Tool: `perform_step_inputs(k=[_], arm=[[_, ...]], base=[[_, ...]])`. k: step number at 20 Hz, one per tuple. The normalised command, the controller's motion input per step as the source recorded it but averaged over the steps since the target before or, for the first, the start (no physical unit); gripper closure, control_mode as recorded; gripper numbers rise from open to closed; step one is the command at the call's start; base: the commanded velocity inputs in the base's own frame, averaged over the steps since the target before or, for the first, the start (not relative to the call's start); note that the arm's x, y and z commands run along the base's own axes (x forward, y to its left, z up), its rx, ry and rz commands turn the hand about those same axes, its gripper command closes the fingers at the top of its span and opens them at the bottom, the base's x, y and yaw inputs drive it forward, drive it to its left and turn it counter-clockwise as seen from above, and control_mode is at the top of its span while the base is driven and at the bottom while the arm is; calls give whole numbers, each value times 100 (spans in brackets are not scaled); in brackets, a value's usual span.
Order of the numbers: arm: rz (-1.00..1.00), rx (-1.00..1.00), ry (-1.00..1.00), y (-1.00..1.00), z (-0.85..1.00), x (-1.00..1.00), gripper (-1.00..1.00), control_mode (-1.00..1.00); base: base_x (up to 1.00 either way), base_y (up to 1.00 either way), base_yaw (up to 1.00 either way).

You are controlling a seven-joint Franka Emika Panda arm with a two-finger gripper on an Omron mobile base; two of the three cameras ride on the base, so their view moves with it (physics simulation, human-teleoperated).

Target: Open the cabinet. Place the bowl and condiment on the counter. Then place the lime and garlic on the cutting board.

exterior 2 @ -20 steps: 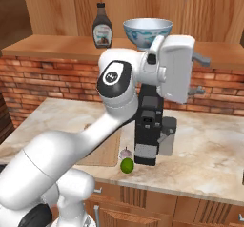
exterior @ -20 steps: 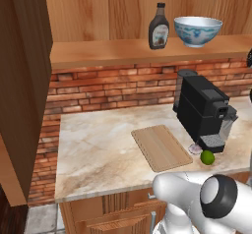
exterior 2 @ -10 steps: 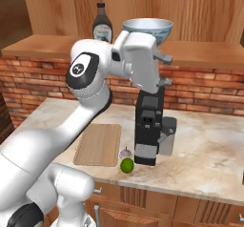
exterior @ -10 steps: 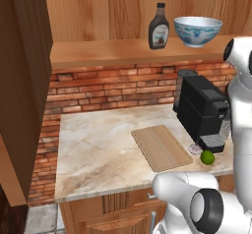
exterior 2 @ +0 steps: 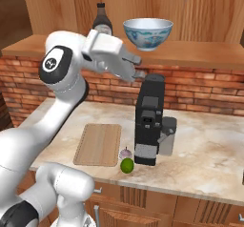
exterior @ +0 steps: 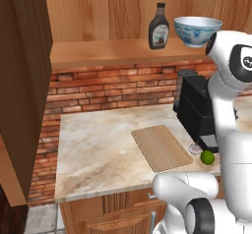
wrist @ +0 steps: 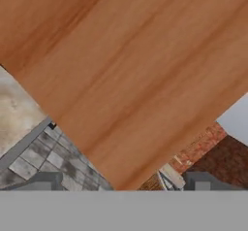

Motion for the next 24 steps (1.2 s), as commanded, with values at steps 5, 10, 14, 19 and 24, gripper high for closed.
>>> perform_step_inputs(k=[5, 10, 14, 19, 24], arm=[[0, 3, -23, 45, 7, 0, -100, -100], [6, 9, -21, 28, 0, 0, -100, -100], [11, 11, -20, 27, 0, 0, -100, -100], [21, 12, -15, 25, 0, 0, -100, -100], [28, 12, -10, 26, -4, 1, -100, -100]], base=[[0, 0, 0], [0, 0, 0], [0, 0, 0], [0, 0, 0], [0, 0, 0]])
